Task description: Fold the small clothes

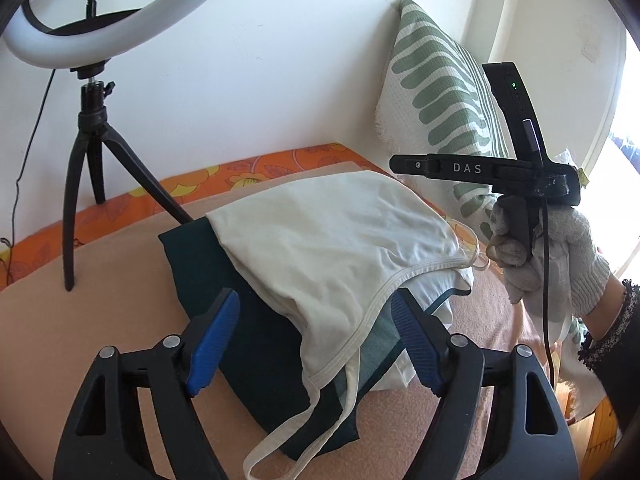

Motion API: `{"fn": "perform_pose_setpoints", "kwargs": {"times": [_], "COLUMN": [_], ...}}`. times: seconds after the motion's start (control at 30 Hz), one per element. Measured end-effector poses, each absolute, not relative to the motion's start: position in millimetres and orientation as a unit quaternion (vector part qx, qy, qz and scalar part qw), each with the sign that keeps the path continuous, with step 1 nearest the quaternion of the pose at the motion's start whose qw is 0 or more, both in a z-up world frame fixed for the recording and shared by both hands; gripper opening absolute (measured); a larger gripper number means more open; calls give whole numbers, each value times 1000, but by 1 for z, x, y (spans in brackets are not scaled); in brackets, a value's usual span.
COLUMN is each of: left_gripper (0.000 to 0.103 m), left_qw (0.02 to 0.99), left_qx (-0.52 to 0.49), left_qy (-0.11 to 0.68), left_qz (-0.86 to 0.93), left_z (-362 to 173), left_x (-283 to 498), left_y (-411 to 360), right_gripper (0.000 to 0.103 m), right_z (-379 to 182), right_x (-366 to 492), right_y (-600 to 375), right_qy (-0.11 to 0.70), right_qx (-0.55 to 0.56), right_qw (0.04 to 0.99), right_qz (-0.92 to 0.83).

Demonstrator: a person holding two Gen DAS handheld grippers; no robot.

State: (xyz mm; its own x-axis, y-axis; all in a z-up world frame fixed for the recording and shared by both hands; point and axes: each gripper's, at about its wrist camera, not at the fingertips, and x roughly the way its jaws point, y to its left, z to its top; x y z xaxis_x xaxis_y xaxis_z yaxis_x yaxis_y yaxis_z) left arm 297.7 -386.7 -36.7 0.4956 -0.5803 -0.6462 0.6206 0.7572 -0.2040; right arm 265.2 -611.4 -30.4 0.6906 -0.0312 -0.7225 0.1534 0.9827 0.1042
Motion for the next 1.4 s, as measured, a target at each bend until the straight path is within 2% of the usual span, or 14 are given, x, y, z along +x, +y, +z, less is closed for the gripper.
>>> {"fn": "perform_pose_setpoints", "kwargs": {"times": [0.03,0.1,0.17,0.8,1.4], "left_gripper": [79,79,80,80,84], "left_qw": [866,867,866,889,914], "left_qx": [34,45,54,50,63], "left_qy": [360,361,366,325,249], "left_qz": [-344,-340,-337,-319,-314], "left_z": [-35,-34,-34,14,64], "left_x": [296,292,289,223,110], "left_y": [-387,-387,-388,-359,-309], "right_gripper": [74,90,94,94,94], "right_z": [-27,-21,-14,49,98], "right_x": [264,260,257,185,93], "right_y": [-610,-606,-602,-551,-477], "right_qy": [387,381,372,337,316], "right_qx": [76,75,72,65,72], "right_qw": [917,920,924,936,944], "right_qz": [-52,-55,-58,-78,-64]}}
